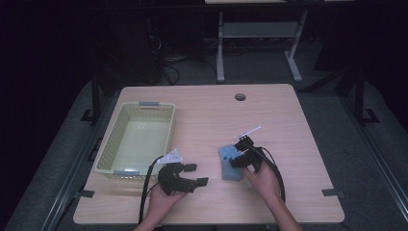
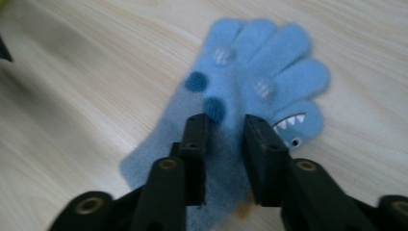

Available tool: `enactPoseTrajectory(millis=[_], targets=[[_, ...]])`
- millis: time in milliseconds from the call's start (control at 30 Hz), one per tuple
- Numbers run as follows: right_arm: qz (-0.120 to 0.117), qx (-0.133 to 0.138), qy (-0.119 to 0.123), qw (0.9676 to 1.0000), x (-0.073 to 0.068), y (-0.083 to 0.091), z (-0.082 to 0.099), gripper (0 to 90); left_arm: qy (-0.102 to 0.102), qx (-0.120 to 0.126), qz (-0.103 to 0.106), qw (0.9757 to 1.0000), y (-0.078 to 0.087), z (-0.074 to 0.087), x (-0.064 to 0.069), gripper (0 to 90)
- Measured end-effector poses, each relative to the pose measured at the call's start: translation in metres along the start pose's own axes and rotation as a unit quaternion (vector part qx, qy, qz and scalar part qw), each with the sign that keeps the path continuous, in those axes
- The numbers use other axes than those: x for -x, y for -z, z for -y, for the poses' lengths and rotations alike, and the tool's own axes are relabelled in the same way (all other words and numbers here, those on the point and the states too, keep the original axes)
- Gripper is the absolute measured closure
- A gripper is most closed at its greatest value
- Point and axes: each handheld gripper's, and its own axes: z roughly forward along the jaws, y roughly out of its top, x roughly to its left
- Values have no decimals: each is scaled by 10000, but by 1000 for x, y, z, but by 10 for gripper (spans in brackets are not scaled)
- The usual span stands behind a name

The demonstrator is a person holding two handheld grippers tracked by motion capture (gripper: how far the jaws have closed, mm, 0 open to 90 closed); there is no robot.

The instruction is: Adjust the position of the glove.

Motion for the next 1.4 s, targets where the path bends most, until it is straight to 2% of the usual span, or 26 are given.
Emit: enactPoseTrajectory(millis=[67,100,167,300,400,433,533,633,767,867,933,967,1033,1167,1267,1400], targets=[[-72,85,9,9999,1,2,0,556,6,10,4,10000,0,0,0,203],[-51,145,7,9999,1,3,0,558,6,18,10,10000,0,0,0,203],[-46,279,21,9996,2,8,1,606,-14,16,16,10000,-1,0,1,203],[-108,285,23,9995,4,7,3,711,-14,-25,33,10000,-3,1,1,203],[-219,116,-2,9997,6,-6,7,719,60,-38,130,9999,-4,1,1,203],[-276,168,-7,9995,7,-8,8,711,131,-27,196,9997,-4,0,1,204],[-397,355,-69,9986,10,-1,11,651,256,20,294,9992,-4,-2,2,214],[-480,522,-139,9974,15,10,15,594,319,8,271,9991,-7,-6,2,224],[-502,565,-241,9969,21,16,23,481,521,-10,297,9982,-14,-10,1,226],[-744,595,-479,9943,30,17,32,420,760,-17,338,9965,-23,-11,2,233],[-880,685,-592,9920,35,17,36,404,819,-53,358,9960,-27,-11,1,240],[-958,732,-695,9903,37,18,39,398,972,-108,391,9944,-36,-13,0,241],[-1134,857,-899,9858,42,18,44,397,1153,-126,399,9924,-42,-14,-1,248],[-1409,981,-1190,9779,46,15,51,394,1566,-206,380,9867,-54,-20,-4,258],[-1504,1013,-1353,9741,47,10,53,396,1765,-244,342,9834,-60,-25,-6,280],[-1629,1036,-1522,9693,48,4,55,424,2095,-386,391,9763,-71,-26,-11,285]])
